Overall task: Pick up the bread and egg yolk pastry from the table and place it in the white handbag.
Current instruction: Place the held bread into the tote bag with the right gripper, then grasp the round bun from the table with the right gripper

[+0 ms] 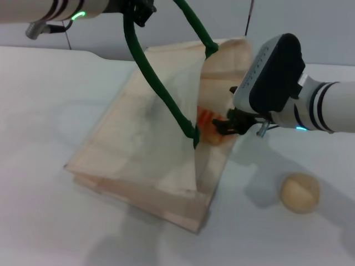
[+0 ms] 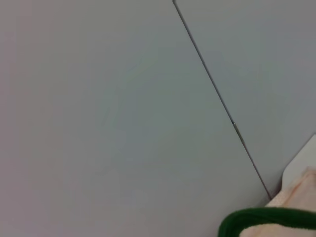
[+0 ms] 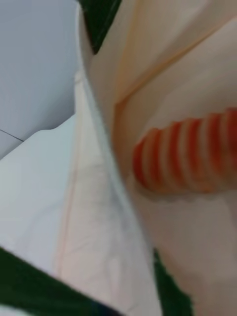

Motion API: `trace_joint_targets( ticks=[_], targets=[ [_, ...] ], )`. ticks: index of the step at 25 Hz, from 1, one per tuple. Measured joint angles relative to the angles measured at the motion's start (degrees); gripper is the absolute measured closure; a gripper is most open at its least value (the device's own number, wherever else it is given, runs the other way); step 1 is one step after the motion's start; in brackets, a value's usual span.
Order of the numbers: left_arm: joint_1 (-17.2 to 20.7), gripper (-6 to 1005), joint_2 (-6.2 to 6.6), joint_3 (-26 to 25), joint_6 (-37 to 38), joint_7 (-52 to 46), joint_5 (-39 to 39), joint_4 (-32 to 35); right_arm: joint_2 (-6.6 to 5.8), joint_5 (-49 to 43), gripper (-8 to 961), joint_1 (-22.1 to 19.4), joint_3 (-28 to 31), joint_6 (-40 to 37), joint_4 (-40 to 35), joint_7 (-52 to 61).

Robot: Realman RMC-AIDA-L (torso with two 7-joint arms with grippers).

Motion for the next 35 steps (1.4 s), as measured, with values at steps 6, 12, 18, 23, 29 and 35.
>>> trace_joint_targets(
  ticks=[6, 12, 18, 23, 29, 35],
  targets=[
    [0.8, 871, 0.0, 0.0, 1.4, -0.2, 0.0, 0.0, -0.14, -0.3, 87, -1.5, 2.6, -0.8, -0.2, -0.1],
    [1.4, 869, 0.0, 0.0, 1.7, -0.2, 0.0, 0.5, 0.01, -3.8, 87, -3.7, 7.4, -2.4, -2.3, 0.2],
    [1.4, 867, 0.01, 0.0, 1.7, -0.2, -0.1, 0.7, 0.04, -5.5, 87, -5.9, 12.3, -6.1, -6.5, 0.3],
    [1.4, 865, 0.08, 0.0, 1.7, 0.0, -0.1, 0.7, 0.1, -6.0, 88, -7.0, 14.8, -10.1, -9.8, 0.8],
    [1.4, 863, 0.09, -0.1, 1.7, 0.1, 0.2, 0.7, 0.04, -6.3, 88, -8.7, 18.0, -16.7, -13.1, 1.0],
    [1.5, 861, 0.09, -0.2, 1.7, 0.1, 0.3, 0.7, 0.14, -8.7, 88, -8.8, 21.4, -25.6, -15.0, 1.3]
  ],
)
